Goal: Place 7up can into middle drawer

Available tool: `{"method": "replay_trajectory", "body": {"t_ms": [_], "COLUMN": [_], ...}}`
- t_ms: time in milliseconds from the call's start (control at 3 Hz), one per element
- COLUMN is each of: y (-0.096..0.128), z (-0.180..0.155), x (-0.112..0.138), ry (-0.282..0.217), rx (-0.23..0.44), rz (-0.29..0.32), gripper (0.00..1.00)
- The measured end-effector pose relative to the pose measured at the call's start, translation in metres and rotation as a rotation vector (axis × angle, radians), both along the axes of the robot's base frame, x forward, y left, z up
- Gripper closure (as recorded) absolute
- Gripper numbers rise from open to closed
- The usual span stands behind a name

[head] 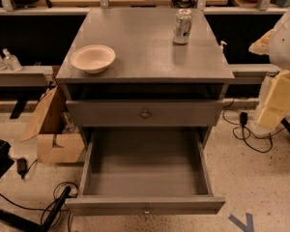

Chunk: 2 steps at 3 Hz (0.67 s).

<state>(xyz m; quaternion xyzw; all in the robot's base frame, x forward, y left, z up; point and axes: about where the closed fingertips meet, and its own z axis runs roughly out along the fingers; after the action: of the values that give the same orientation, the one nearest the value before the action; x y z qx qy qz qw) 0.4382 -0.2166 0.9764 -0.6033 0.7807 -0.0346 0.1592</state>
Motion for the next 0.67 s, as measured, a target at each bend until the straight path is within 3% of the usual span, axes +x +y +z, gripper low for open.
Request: {"method": "replay_trajectory", "body": {"t_ms": [333, 667], "y": [0.0, -0.0004], "z": [0.0, 0.0019], "x": [0.0, 0.005], "ry": [0.0, -0.036], "rx": [0.0, 0.027], "rz": [0.0, -0.008], "gripper": [0.0, 0.0]}}
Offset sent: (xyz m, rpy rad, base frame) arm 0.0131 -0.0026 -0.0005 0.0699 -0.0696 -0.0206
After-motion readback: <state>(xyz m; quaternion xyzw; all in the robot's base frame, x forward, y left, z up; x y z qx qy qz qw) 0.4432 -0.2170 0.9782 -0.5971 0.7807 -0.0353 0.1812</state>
